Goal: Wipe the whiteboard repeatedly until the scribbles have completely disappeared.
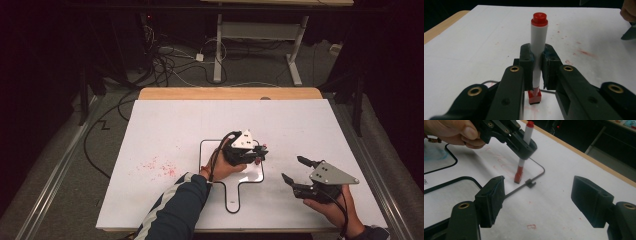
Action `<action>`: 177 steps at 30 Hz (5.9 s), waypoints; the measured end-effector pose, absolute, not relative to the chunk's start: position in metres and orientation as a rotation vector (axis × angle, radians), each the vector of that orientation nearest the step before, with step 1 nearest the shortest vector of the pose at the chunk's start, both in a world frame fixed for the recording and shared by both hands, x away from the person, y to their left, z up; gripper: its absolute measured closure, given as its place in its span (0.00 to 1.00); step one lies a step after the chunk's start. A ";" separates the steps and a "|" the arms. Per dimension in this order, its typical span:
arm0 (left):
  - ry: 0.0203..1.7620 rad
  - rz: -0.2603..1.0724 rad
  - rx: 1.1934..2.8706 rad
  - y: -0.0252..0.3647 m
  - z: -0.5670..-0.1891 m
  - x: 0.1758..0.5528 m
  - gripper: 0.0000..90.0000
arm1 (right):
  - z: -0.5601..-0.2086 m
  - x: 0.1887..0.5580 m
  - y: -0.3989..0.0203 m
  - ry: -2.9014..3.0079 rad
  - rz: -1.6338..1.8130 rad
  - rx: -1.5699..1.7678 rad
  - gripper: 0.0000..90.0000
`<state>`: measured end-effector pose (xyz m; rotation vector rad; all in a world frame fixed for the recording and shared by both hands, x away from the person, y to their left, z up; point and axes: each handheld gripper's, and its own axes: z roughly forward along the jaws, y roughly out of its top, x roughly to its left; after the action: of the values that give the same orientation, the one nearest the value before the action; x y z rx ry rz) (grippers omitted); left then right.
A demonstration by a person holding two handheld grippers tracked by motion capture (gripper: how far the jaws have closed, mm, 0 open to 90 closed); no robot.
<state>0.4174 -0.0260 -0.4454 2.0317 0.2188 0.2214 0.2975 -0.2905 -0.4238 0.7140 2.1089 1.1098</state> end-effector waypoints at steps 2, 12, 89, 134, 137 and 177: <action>0.241 0.213 2.020 -0.018 -0.447 0.418 0.88 | -0.423 0.297 -0.290 2.106 1.112 0.712 0.31; 0.219 0.216 2.073 0.005 -0.443 0.414 0.88 | -0.424 0.297 -0.286 2.114 1.106 0.699 0.31; 0.446 0.409 2.115 0.104 -0.441 0.406 0.88 | -0.424 0.300 -0.281 2.122 1.073 0.697 0.32; 0.301 0.241 2.057 0.009 -0.444 0.419 0.88 | -0.420 0.297 -0.293 2.088 1.079 0.703 0.32; 0.323 0.254 2.069 0.023 -0.443 0.418 0.88 | -0.420 0.298 -0.292 2.091 1.077 0.705 0.32; 0.215 0.222 2.059 -0.045 -0.443 0.419 0.88 | -0.420 0.299 -0.290 2.094 1.077 0.690 0.32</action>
<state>0.4192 -0.0450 -0.4429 2.0585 0.2150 0.2217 0.2989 -0.2904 -0.4198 0.6899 2.0943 1.0774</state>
